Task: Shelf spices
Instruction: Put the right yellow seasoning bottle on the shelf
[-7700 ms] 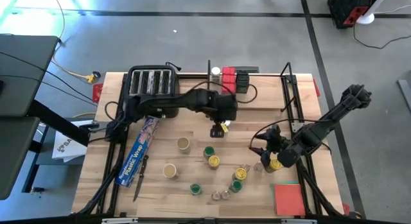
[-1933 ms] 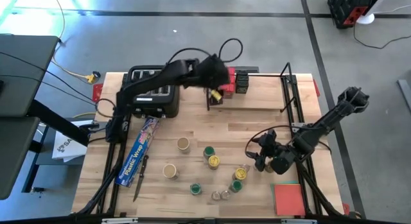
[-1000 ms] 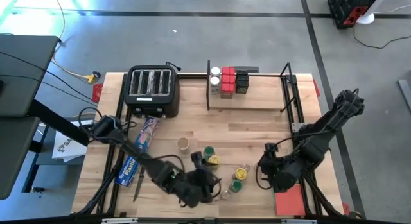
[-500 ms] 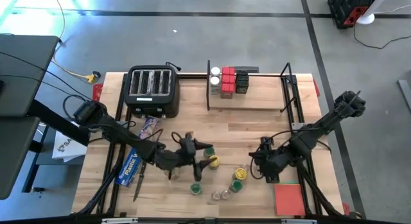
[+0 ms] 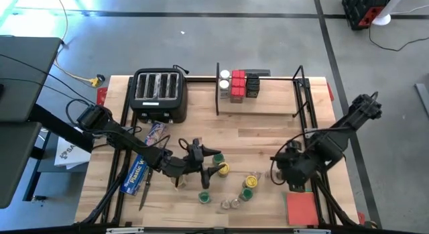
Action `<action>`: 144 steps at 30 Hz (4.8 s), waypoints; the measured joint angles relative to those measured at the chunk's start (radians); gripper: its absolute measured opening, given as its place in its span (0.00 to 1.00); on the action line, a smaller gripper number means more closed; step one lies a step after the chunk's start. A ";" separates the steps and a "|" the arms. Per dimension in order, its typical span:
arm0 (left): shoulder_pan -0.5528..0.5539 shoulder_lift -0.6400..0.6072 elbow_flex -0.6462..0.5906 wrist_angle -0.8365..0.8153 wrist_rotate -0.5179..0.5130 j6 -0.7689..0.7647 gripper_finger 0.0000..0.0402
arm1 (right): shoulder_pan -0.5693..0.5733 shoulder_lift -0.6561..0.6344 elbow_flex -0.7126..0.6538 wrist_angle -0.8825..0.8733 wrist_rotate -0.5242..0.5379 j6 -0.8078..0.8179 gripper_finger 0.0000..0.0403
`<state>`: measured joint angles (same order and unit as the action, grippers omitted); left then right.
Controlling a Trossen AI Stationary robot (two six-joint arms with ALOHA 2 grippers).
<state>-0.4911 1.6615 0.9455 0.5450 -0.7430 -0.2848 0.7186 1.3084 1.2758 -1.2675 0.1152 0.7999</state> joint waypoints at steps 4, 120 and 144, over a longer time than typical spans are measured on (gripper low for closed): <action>-0.003 0.000 0.000 -0.016 0.000 -0.001 0.65 | 0.064 -0.001 -0.053 -0.007 -0.066 0.091 0.72; -0.009 0.002 0.001 -0.021 0.030 -0.029 0.65 | -1.600 0.493 0.275 0.210 -0.122 -1.462 0.61; -0.009 0.002 0.001 -0.021 0.035 -0.037 0.65 | -1.600 0.491 0.275 0.184 -0.104 -1.489 0.67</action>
<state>-0.5003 1.6630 0.9463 0.5240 -0.7078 -0.3218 -0.8810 1.7996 1.5513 -1.0830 0.0115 -0.6895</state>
